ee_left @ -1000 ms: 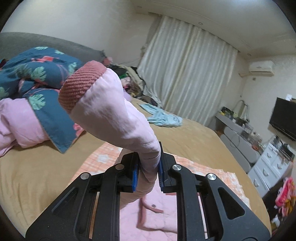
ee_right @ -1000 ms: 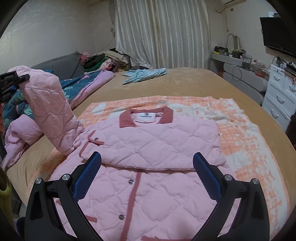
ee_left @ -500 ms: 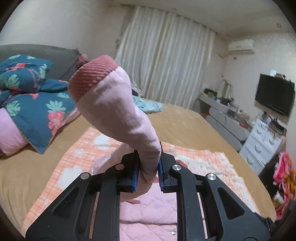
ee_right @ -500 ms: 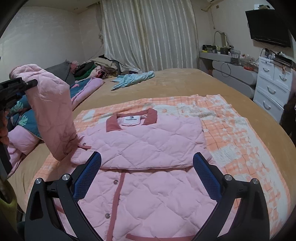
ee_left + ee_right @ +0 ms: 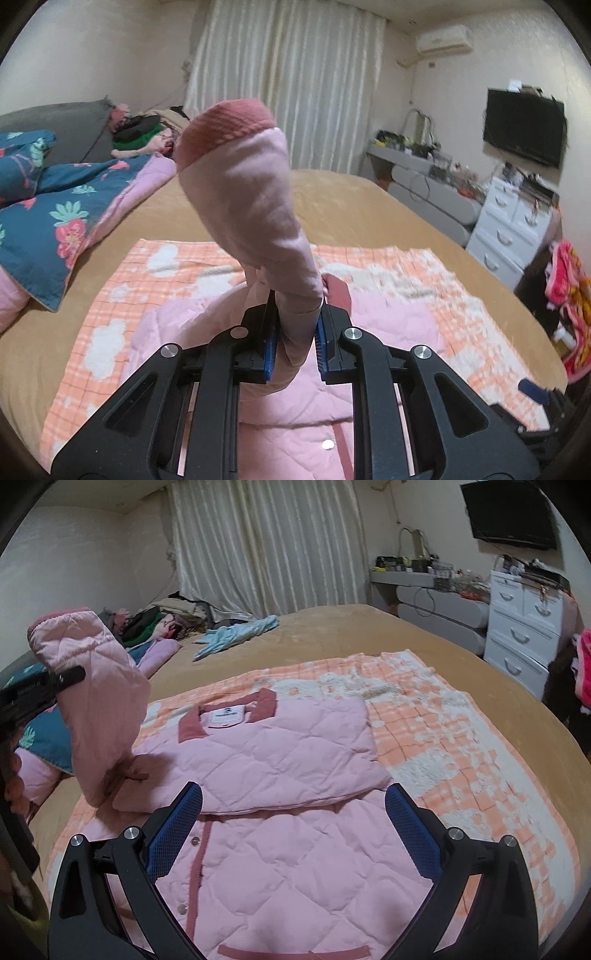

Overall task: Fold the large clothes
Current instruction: 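Lift the sleeve with the left tool and carry it across the jacket body, then lower the sleeve onto the jacket and open the left tool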

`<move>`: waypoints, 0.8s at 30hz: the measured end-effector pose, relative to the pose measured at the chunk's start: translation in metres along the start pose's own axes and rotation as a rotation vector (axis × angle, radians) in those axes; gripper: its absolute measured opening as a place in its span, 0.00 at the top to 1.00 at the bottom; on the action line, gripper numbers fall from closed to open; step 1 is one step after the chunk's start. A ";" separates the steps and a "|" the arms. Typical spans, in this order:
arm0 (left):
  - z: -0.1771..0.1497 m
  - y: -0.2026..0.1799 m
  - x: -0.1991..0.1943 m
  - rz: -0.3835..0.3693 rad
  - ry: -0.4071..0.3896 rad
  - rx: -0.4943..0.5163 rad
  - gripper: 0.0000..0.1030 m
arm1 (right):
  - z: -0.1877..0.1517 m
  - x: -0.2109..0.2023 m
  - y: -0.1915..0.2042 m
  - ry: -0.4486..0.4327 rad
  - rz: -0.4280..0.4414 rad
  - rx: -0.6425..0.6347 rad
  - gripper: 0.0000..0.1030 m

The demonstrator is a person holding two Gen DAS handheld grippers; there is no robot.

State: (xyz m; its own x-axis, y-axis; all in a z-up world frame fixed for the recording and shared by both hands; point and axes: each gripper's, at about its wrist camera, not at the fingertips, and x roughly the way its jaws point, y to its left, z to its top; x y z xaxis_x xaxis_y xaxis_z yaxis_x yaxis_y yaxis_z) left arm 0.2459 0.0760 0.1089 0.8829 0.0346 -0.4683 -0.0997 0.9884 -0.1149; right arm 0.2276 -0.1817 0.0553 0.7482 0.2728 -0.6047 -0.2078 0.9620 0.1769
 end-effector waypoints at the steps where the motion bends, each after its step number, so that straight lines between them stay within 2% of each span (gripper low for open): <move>1: -0.004 -0.005 0.005 -0.007 0.012 0.017 0.91 | 0.000 0.002 -0.004 0.003 -0.003 0.012 0.04; 10: -0.038 -0.037 0.042 -0.038 0.111 0.134 0.91 | -0.005 0.009 -0.034 0.021 -0.032 0.102 0.04; 19: -0.072 -0.068 0.073 -0.019 0.191 0.252 0.91 | -0.009 0.014 -0.055 0.026 -0.049 0.156 0.04; 24: -0.090 -0.081 0.083 -0.016 0.214 0.317 0.85 | -0.011 0.017 -0.067 0.032 -0.063 0.187 0.04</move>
State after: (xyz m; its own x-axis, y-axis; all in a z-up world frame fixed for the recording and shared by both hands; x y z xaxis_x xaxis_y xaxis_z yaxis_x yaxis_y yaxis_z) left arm 0.2863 -0.0149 0.0003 0.7639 0.0203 -0.6450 0.0900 0.9864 0.1376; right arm 0.2466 -0.2416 0.0245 0.7349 0.2152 -0.6431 -0.0386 0.9601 0.2772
